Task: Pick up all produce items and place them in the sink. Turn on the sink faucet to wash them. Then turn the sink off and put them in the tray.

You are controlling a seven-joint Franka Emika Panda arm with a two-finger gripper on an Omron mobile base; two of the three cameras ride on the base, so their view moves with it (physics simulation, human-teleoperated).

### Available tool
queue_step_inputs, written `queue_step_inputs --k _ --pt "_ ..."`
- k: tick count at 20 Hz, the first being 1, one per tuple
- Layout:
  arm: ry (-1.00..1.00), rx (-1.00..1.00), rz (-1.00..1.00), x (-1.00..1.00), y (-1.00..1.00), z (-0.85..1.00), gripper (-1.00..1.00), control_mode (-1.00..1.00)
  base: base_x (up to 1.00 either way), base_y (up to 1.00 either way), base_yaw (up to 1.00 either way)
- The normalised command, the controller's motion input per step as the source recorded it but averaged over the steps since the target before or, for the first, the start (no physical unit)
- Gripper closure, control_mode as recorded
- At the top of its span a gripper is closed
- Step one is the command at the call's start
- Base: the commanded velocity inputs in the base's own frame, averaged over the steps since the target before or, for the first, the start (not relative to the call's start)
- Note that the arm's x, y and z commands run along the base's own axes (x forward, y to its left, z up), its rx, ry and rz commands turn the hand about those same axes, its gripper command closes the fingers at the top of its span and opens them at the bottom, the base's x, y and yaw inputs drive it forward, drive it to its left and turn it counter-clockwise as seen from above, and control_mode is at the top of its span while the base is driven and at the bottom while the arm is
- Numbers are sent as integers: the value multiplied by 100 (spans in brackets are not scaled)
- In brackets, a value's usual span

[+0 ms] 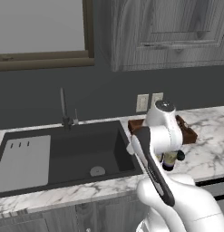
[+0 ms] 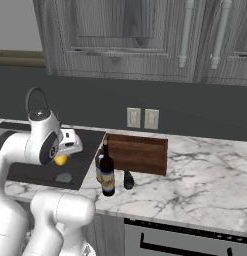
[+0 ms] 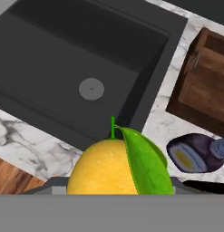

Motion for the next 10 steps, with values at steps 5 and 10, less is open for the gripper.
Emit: queue_step_inputs --k 5,10 --pt "11 -1 1 66 34 -32 100 -100 0 0 0" --pt "13 -1 3 39 12 -33 100 -100 0 0 0"
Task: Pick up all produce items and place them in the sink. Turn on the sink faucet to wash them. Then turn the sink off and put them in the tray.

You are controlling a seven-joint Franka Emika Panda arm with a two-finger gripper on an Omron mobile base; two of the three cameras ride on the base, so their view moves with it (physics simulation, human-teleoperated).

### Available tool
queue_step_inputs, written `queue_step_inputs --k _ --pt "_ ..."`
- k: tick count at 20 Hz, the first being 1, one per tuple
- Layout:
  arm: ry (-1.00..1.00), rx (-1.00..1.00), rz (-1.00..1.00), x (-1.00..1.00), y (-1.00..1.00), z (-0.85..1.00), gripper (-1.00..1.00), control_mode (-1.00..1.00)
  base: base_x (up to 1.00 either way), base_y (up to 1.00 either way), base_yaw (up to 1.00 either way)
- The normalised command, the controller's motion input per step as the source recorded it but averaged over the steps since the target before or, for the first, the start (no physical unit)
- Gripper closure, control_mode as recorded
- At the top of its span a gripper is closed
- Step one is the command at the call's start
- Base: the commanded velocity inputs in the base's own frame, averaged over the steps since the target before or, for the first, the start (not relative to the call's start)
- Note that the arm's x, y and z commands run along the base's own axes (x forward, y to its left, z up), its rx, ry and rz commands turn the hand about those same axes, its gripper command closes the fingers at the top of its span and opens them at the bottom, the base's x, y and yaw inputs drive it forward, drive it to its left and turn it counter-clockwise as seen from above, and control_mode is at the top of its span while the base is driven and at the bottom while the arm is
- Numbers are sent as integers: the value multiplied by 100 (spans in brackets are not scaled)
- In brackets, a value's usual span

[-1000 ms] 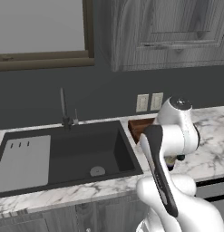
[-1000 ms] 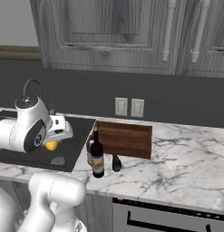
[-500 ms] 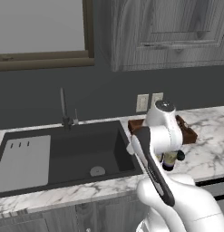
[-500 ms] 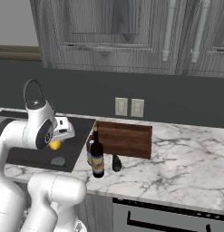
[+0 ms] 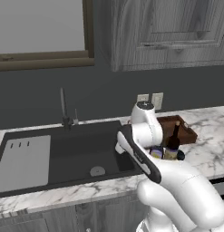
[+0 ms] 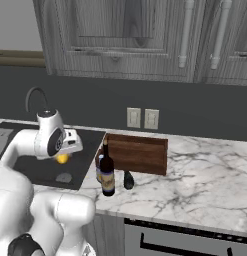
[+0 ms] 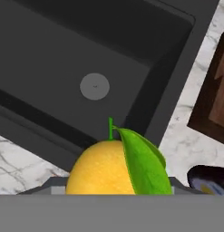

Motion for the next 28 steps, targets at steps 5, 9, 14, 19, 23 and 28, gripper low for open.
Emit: queue_step_inputs --k 5,9,14,19,23,28 --pt "9 -1 0 59 32 -35 100 -100 0 0 0" --pt "5 0 0 53 29 -36 100 -100 0 0 0" --pt "4 0 0 46 25 -40 100 -100 0 0 0" --pt "0 -1 0 30 19 -39 100 -100 0 0 0" --pt "0 -3 0 24 16 -38 100 -100 0 0 0" --pt "0 0 -1 26 8 -31 100 -100 0 0 0"
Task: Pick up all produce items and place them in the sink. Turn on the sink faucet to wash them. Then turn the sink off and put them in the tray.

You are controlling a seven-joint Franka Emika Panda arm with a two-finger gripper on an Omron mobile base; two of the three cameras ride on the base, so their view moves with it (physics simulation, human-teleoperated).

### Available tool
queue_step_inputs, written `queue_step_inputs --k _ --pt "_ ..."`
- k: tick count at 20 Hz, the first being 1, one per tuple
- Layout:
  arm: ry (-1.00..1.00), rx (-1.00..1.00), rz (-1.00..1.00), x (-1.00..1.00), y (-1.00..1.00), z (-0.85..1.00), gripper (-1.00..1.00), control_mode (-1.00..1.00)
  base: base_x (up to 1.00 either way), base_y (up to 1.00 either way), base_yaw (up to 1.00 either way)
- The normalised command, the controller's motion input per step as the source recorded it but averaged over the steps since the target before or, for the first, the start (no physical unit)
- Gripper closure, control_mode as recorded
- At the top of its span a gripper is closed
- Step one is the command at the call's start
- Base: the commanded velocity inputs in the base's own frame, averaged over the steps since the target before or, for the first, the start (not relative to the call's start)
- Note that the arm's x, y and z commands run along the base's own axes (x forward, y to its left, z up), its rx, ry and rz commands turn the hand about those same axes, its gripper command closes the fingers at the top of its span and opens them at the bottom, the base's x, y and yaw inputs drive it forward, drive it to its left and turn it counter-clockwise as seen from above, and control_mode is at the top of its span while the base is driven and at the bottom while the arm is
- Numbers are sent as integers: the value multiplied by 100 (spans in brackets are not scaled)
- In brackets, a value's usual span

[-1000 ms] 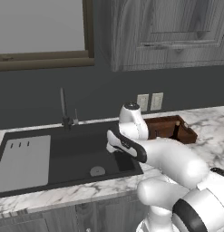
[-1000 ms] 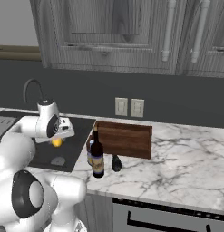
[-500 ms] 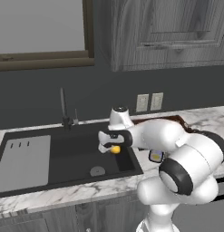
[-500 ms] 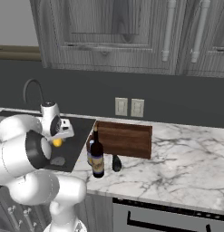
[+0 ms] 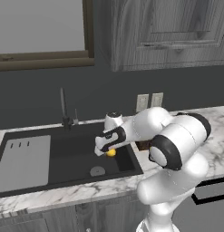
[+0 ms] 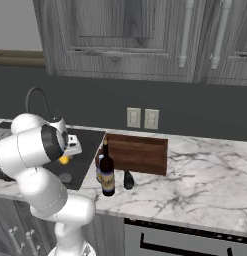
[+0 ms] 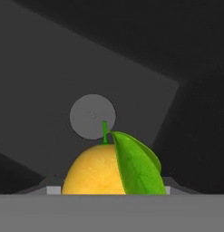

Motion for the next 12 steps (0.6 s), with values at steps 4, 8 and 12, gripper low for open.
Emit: queue_step_inputs --k 4,8,12 --pt "0 0 -3 31 5 -30 100 -100 0 0 0" --pt "0 0 -3 30 8 -34 100 -100 0 0 0" --pt "0 0 -5 32 17 -29 100 -100 0 0 0"
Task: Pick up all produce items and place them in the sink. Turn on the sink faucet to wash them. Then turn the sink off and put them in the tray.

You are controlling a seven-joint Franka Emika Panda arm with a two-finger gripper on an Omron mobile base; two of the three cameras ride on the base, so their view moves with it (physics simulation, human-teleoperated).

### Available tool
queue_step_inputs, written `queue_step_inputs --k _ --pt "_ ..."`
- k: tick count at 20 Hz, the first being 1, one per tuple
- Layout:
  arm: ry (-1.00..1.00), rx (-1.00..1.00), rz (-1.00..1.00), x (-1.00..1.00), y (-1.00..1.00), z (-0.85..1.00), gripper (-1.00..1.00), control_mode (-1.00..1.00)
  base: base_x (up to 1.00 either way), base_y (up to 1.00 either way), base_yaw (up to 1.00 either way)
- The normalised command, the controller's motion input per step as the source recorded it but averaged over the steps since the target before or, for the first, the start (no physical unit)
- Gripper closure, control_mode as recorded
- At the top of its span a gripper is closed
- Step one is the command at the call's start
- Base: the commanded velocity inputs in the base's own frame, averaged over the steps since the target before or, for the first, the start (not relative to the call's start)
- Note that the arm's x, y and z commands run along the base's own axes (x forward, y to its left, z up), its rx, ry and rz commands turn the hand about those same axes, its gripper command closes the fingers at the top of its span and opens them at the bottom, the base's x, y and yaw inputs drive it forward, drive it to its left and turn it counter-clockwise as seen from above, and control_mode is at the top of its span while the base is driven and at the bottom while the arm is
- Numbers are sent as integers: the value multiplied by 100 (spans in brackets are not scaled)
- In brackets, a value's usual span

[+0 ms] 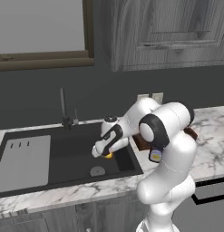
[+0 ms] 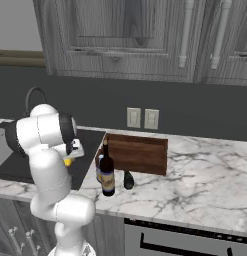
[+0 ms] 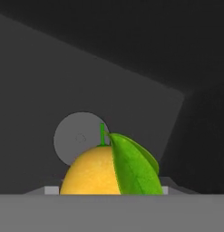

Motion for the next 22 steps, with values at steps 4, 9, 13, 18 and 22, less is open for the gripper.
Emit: queue_step_inputs --k 4,9,13,18,22 --pt "0 -1 -6 32 15 -27 100 -100 0 0 0" --pt "0 0 -5 27 13 -30 100 -100 0 0 0" --pt "0 0 -5 23 9 -33 100 -100 0 0 0" --pt "0 0 -4 17 2 -32 100 -100 0 0 0" --pt "3 0 -1 7 0 -29 100 -100 0 0 0"
